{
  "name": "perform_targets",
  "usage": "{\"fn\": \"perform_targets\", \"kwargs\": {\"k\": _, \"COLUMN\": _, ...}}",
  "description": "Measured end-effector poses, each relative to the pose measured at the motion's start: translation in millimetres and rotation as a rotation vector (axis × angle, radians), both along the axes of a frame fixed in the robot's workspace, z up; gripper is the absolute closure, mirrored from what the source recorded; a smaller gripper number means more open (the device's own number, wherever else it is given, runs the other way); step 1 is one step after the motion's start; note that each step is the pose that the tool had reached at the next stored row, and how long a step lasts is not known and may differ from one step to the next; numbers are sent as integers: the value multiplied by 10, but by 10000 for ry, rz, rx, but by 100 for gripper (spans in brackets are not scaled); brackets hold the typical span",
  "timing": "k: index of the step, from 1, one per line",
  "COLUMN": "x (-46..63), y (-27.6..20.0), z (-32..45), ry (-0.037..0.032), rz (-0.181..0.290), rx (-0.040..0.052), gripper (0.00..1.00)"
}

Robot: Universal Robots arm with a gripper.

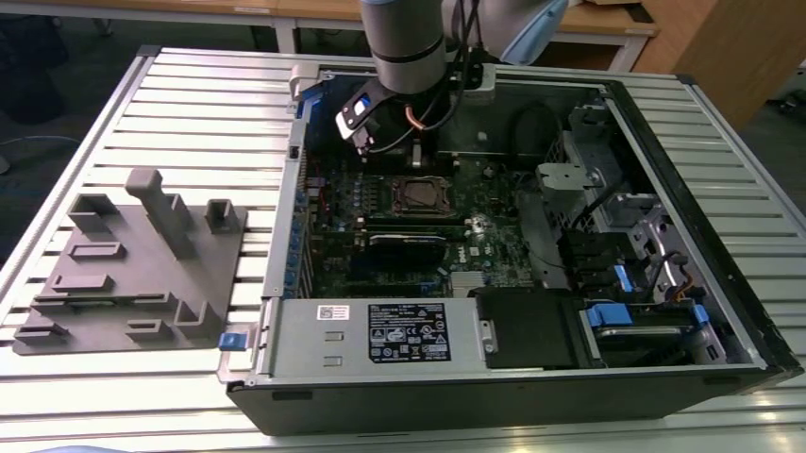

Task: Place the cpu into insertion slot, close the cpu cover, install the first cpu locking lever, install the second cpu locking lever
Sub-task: 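Install the first cpu locking lever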

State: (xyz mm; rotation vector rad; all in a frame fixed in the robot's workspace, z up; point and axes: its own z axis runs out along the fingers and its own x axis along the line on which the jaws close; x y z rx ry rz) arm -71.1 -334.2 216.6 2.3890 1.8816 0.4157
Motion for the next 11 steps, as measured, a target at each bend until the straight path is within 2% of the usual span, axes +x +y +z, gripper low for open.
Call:
{"fn": "perform_targets", "kwargs": {"k": 2, "x": 0, "y": 0, "z": 0, "ry": 0, "rz": 0, "rx": -19, "gripper": 89}}
{"fn": "perform_targets", "kwargs": {"k": 3, "x": 0, "y": 1, "z": 0, "ry": 4, "rz": -1, "rx": -58, "gripper": 89}}
{"fn": "perform_targets", "kwargs": {"k": 7, "x": 2, "y": 0, "z": 0, "ry": 178, "rz": -1, "rx": -783, "gripper": 89}}
{"fn": "perform_targets", "kwargs": {"k": 11, "x": 2, "y": 0, "z": 0, "ry": 320, "rz": -2, "rx": -1513, "gripper": 89}}
